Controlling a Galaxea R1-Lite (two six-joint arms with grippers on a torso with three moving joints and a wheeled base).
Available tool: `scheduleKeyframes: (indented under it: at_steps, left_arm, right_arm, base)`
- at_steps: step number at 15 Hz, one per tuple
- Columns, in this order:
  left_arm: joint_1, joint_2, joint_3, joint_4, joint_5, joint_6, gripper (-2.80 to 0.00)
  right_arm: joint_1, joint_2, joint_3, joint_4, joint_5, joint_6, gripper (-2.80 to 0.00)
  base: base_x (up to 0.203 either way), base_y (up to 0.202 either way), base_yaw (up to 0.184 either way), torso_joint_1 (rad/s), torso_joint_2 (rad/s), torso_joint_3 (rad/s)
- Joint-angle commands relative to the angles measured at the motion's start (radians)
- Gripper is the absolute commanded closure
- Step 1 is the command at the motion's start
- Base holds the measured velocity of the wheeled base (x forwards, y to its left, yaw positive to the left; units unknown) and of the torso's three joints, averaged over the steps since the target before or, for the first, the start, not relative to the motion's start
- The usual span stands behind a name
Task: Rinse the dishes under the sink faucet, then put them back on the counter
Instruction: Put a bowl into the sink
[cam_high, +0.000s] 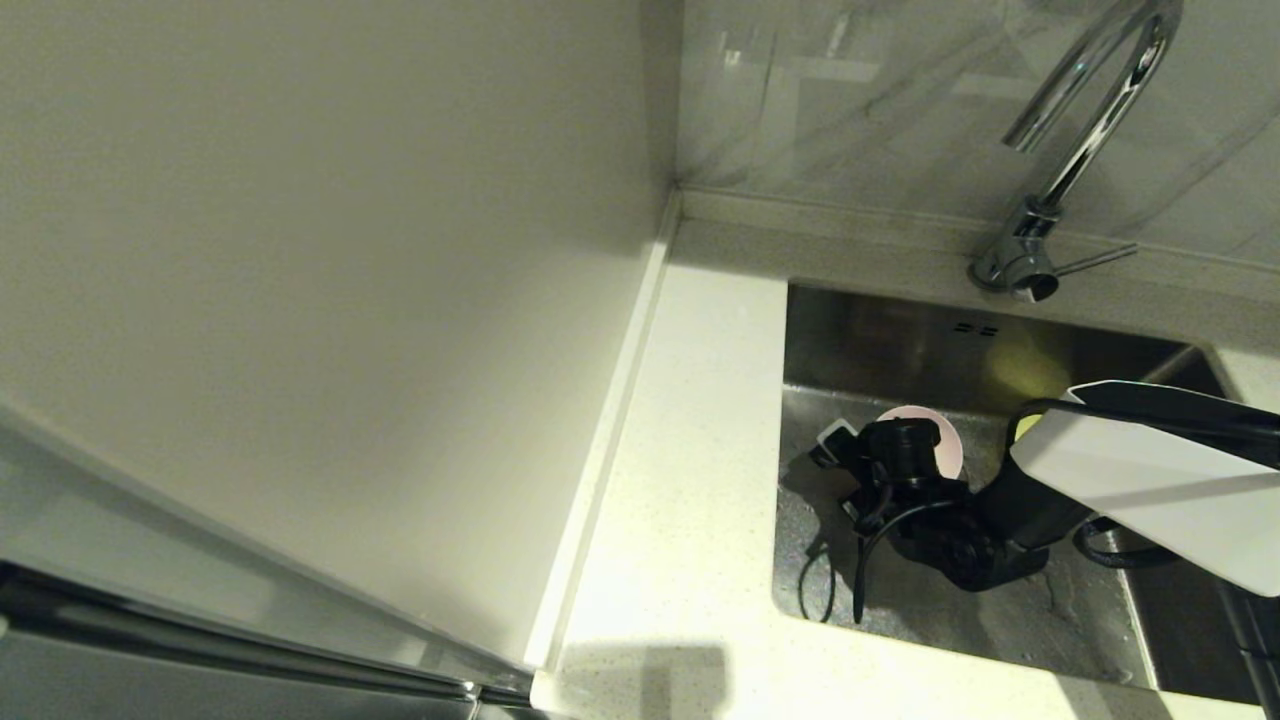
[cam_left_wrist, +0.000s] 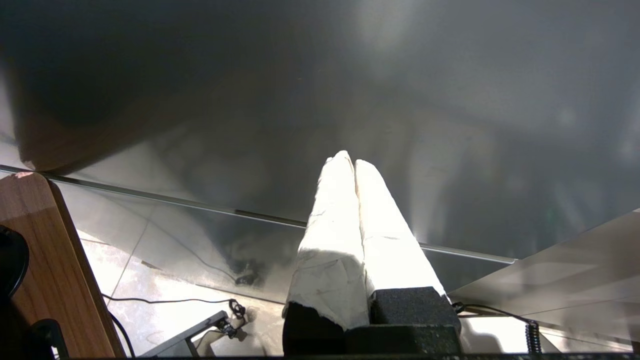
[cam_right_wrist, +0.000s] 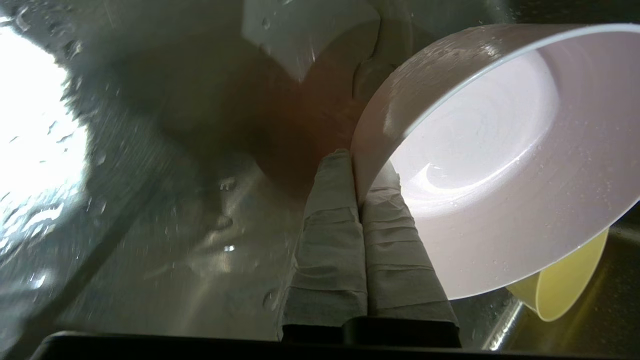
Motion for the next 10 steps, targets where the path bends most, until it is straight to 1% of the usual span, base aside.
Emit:
scheduleKeyframes:
  at_steps: [1, 4, 10]
  left_arm:
    - [0.000, 0.000, 0.003, 0.000, 0.000, 0.000, 0.00]
    - [0.000, 0.000, 0.003, 0.000, 0.000, 0.000, 0.00]
    - [0.000, 0.000, 0.003, 0.000, 0.000, 0.000, 0.00]
  right_arm:
    - [0.000, 0.027, -0.015, -0.005, -0.003, -0.004, 0.00]
    - [0.000, 0.028, -0.023, -0.005, -0.023, -0.004, 0.00]
    - [0.000, 0.028, -0.021, -0.005, -0.025, -0.004, 0.00]
  base:
    - [0.000, 0.000, 0.000, 0.000, 0.00, 0.000]
    - [0.000, 0.000, 0.000, 0.000, 0.00, 0.000]
    - [0.000, 0.000, 0.000, 0.000, 0.00, 0.000]
